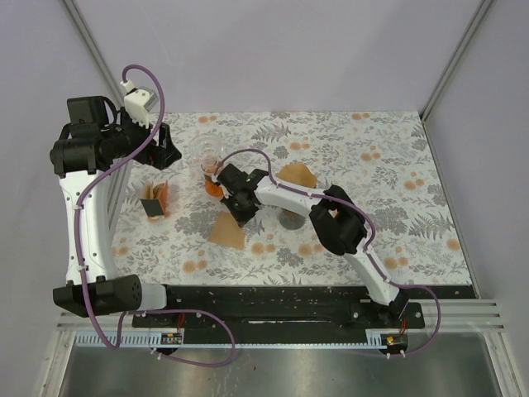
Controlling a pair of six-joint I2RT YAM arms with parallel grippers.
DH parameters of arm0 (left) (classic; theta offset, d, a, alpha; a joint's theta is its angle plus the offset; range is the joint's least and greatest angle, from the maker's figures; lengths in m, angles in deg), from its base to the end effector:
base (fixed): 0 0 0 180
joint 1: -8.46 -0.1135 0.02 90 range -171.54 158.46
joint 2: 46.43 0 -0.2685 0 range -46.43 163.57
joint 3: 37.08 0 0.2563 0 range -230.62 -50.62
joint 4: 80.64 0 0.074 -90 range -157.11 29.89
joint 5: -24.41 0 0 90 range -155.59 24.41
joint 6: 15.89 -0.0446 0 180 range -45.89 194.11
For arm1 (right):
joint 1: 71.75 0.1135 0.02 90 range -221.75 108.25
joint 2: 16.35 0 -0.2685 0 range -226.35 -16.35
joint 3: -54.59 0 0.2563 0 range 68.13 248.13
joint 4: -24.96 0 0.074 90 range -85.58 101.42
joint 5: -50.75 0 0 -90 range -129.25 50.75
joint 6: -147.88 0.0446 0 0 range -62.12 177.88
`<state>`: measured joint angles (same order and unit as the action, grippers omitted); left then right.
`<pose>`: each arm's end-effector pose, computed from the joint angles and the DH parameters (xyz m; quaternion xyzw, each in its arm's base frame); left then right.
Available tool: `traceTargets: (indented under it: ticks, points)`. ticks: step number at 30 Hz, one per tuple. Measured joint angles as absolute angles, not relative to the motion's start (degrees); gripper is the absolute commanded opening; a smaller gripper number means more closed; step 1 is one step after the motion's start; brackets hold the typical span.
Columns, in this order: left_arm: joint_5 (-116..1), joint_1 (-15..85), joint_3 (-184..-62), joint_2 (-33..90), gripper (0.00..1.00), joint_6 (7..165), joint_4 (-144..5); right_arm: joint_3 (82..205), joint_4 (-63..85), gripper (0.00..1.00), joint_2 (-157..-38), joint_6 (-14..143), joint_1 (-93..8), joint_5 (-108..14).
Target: Place the coffee filter in the dripper
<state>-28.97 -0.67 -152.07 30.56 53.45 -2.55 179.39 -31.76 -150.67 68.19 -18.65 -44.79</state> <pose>0.2466 0.0127 0.4622 0.2183 0.8431 -0.1723 0.4603 0.3016 0.4089 0.1549 -0.3658 0.9065 0.1483 0.1501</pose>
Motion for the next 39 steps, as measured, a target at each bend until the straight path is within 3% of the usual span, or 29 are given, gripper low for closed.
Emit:
traceTargets:
  ticks: [12, 13, 17, 20, 25, 35, 37, 39]
  points:
    - [-28.68, -0.76, -152.07, 30.56, 0.88, 53.45, -2.55, 171.13, -30.10, 0.00, -145.06, 66.55, -18.25, -47.94]
    - [-28.64, -0.76, -152.07, 30.56, 0.88, 53.45, -2.55, 170.23, -29.38, 0.03, -144.16, 66.53, -18.17, -47.89]
    - [-28.46, -0.76, -152.07, 30.56, 0.88, 53.45, -2.55, 169.66, -26.76, 0.43, -142.78, 66.81, -18.06, -47.09]
    - [-28.46, -0.76, -152.07, 30.56, 0.88, 53.42, -2.55, 169.62, -24.99, 0.61, -142.76, 67.88, -18.03, -45.43]
    - [-28.25, -0.76, -152.07, 30.56, 0.88, 53.42, -2.55, 169.44, -23.26, 0.73, -142.76, 69.41, -17.95, -42.80]
    - [-28.09, -0.76, -152.07, 30.56, 0.88, 53.40, -2.51, 169.36, -20.72, 0.68, -144.92, 72.12, -17.47, -43.41]
    - [-28.07, -0.76, -152.07, 30.56, 0.88, 53.40, -2.49, 169.33, -20.16, 0.59, -144.95, 72.71, -17.07, -43.48]
    - [-28.07, -0.76, -152.07, 30.56, 0.88, 53.40, -2.49, 169.20, -19.68, 0.41, -145.01, 73.19, -16.72, -43.48]
